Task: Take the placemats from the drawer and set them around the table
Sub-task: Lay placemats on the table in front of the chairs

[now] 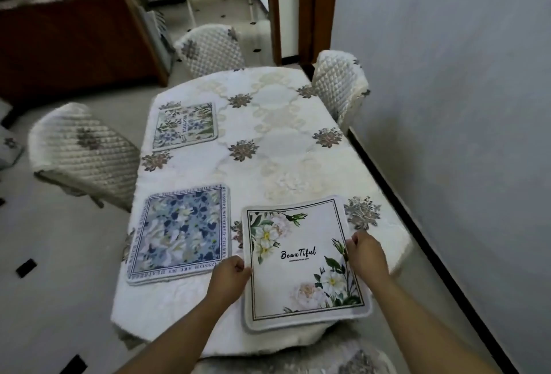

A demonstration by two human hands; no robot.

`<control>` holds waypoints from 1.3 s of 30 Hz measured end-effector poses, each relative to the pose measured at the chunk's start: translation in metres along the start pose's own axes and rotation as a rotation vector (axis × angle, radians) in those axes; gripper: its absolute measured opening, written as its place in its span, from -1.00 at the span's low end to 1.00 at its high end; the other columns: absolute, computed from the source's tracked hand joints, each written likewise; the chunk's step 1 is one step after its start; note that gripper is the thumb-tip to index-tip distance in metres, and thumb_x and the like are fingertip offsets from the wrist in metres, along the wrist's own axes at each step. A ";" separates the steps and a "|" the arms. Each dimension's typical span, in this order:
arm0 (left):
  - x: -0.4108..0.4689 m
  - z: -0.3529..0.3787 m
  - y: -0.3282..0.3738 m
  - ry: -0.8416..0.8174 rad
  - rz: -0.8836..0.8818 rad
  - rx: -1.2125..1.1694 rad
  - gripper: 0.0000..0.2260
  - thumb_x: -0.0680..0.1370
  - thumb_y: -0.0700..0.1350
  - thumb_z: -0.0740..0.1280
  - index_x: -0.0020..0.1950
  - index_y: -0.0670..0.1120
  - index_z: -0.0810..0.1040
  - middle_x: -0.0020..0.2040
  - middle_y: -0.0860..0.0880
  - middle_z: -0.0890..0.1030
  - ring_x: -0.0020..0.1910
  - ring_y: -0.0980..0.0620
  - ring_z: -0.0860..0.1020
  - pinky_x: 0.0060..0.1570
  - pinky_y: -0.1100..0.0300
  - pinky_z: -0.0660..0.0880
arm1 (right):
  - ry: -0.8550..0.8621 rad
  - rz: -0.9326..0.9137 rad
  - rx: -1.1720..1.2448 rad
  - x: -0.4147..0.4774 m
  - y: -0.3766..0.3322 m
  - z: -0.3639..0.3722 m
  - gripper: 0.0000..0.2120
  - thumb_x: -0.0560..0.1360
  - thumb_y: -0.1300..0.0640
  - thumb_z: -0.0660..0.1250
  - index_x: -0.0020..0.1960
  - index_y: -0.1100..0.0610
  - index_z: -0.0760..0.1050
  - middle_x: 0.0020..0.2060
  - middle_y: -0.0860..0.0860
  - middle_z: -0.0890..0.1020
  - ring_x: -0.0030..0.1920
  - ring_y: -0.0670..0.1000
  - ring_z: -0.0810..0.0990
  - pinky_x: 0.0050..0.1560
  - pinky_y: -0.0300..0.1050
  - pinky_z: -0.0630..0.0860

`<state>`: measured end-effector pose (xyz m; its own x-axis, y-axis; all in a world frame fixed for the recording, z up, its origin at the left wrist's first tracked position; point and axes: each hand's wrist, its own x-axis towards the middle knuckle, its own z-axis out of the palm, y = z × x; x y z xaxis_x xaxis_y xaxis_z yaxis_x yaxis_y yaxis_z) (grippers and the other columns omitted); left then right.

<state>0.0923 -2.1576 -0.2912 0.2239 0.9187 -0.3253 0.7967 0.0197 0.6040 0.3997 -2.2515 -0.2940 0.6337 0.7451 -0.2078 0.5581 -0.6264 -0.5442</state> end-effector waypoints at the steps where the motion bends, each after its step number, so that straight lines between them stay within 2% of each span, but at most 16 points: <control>1: 0.002 0.004 -0.002 0.010 -0.034 -0.005 -0.70 0.47 -0.10 0.42 -0.37 -0.03 0.36 -0.42 0.03 0.43 -0.40 0.09 0.39 -0.39 0.21 0.28 | -0.028 -0.016 -0.003 0.006 -0.002 0.005 -0.78 0.59 0.13 0.25 -0.21 0.17 0.35 -0.34 0.06 0.48 -0.28 0.13 0.47 -0.31 -0.06 0.30; 7: 0.014 0.021 -0.025 0.012 -0.153 -0.025 -0.73 0.47 -0.10 0.41 -0.35 -0.04 0.37 -0.35 0.01 0.46 -0.35 0.06 0.42 -0.38 0.23 0.29 | -0.110 -0.049 -0.051 0.032 -0.003 0.040 -0.80 0.58 0.14 0.25 -0.20 0.19 0.37 -0.36 0.04 0.48 -0.29 0.14 0.48 -0.31 -0.06 0.30; 13: 0.017 0.029 -0.049 -0.010 -0.219 -0.059 -0.78 0.47 -0.09 0.38 -0.30 -0.06 0.39 -0.32 -0.03 0.51 -0.32 0.03 0.46 -0.29 0.16 0.37 | -0.160 0.010 -0.091 0.030 0.005 0.056 -0.83 0.59 0.14 0.23 -0.12 0.23 0.43 -0.23 0.14 0.58 -0.21 0.16 0.54 -0.23 -0.03 0.43; 15: 0.018 0.032 -0.054 -0.014 -0.209 -0.032 -0.78 0.48 -0.07 0.36 -0.29 -0.04 0.37 -0.31 -0.01 0.50 -0.31 0.04 0.46 -0.26 0.14 0.41 | -0.158 0.032 -0.134 0.025 0.007 0.058 -0.86 0.57 0.17 0.25 -0.08 0.25 0.44 -0.16 0.18 0.58 -0.16 0.18 0.55 -0.22 -0.04 0.40; 17: 0.020 0.037 -0.056 0.019 -0.143 0.035 -0.83 0.48 -0.07 0.36 -0.20 -0.03 0.37 -0.21 -0.03 0.50 -0.23 0.02 0.46 -0.18 0.09 0.45 | -0.033 -0.057 -0.240 0.018 0.009 0.064 -0.88 0.49 0.25 0.36 -0.06 0.32 0.47 -0.14 0.25 0.56 -0.13 0.26 0.55 -0.21 0.00 0.40; 18: 0.021 0.041 -0.055 0.062 -0.091 0.093 -0.85 0.48 -0.06 0.37 -0.10 -0.04 0.41 -0.10 -0.05 0.51 -0.14 -0.02 0.47 -0.12 0.06 0.47 | 0.024 -0.136 -0.311 0.014 0.010 0.069 -0.82 0.43 0.28 0.43 -0.05 0.34 0.49 -0.13 0.28 0.57 -0.13 0.30 0.55 -0.21 0.04 0.45; 20: 0.019 0.050 -0.052 0.155 0.049 0.254 -0.65 0.45 -0.06 0.43 0.17 -0.13 0.48 0.13 -0.15 0.52 0.08 -0.15 0.49 0.04 0.00 0.50 | 0.076 -0.343 -0.374 0.001 0.004 0.083 -0.68 0.41 0.21 0.48 0.09 0.36 0.54 0.01 0.30 0.60 -0.01 0.33 0.58 -0.08 0.15 0.56; 21: 0.018 0.057 -0.049 0.178 0.135 0.319 -0.55 0.42 -0.08 0.47 0.25 -0.19 0.49 0.20 -0.21 0.52 0.15 -0.22 0.51 0.09 -0.05 0.51 | 0.043 -0.461 -0.386 -0.008 0.000 0.093 -0.63 0.49 0.13 0.38 0.20 0.35 0.53 0.14 0.30 0.59 0.13 0.33 0.57 0.08 0.20 0.55; 23: 0.013 0.075 -0.040 0.217 0.308 0.395 -0.45 0.37 -0.09 0.52 0.29 -0.26 0.50 0.27 -0.30 0.52 0.23 -0.29 0.52 0.14 -0.15 0.53 | -0.079 -0.677 -0.398 -0.026 -0.006 0.116 -0.50 0.58 0.00 0.14 0.37 0.29 0.45 0.35 0.25 0.50 0.36 0.27 0.46 0.35 0.19 0.37; 25: 0.004 0.098 -0.034 0.204 0.450 0.418 -0.47 0.43 -0.07 0.44 0.34 -0.26 0.47 0.35 -0.30 0.48 0.32 -0.27 0.48 0.27 -0.15 0.46 | -0.181 -0.851 -0.403 -0.039 -0.008 0.137 -0.48 0.59 -0.03 0.13 0.46 0.23 0.36 0.45 0.18 0.40 0.49 0.19 0.31 0.45 0.15 0.15; 26: 0.000 0.111 -0.033 0.177 0.488 0.425 -0.49 0.49 -0.06 0.37 0.37 -0.27 0.45 0.38 -0.29 0.45 0.36 -0.26 0.45 0.34 -0.15 0.39 | -0.225 -0.898 -0.418 -0.042 -0.008 0.145 -0.46 0.58 -0.03 0.16 0.47 0.22 0.35 0.47 0.15 0.38 0.51 0.16 0.26 0.45 0.14 0.10; 28: -0.007 0.132 -0.037 0.112 0.520 0.446 -0.50 0.54 -0.05 0.24 0.39 -0.33 0.42 0.41 -0.29 0.42 0.40 -0.27 0.40 0.37 -0.17 0.25 | -0.294 -0.928 -0.445 -0.044 -0.006 0.154 -0.42 0.54 -0.04 0.18 0.49 0.22 0.32 0.49 0.13 0.35 0.54 0.15 0.19 0.46 0.15 0.08; 31: -0.010 0.143 -0.045 0.117 0.542 0.422 -0.53 0.60 -0.07 0.16 0.42 -0.34 0.37 0.45 -0.30 0.36 0.47 -0.24 0.29 0.39 -0.17 0.23 | -0.315 -0.942 -0.402 -0.038 0.005 0.149 -0.42 0.59 -0.04 0.15 0.53 0.23 0.24 0.52 0.14 0.29 0.56 0.13 0.14 0.48 0.12 0.09; 35: -0.010 0.137 -0.053 0.104 0.480 0.371 -0.49 0.60 -0.08 0.19 0.49 -0.29 0.27 0.52 -0.26 0.25 0.54 -0.15 0.19 0.47 -0.12 0.19 | -0.297 -0.877 -0.359 -0.020 0.041 0.121 -0.40 0.59 -0.05 0.14 0.53 0.25 0.22 0.53 0.15 0.25 0.57 0.12 0.12 0.49 0.12 0.16; 39: -0.022 0.117 -0.070 0.074 0.439 0.367 -0.48 0.61 -0.02 0.16 0.50 -0.26 0.27 0.54 -0.23 0.23 0.53 -0.15 0.20 0.50 -0.05 0.16 | -0.298 -0.806 -0.326 -0.002 0.072 0.089 -0.41 0.59 -0.02 0.11 0.53 0.26 0.21 0.54 0.16 0.23 0.57 0.11 0.12 0.48 0.14 0.19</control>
<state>0.0978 -2.2253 -0.4114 0.5479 0.8355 -0.0417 0.7837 -0.4953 0.3748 0.3912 -2.2775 -0.4058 -0.1519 0.9843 -0.0900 0.9232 0.1088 -0.3687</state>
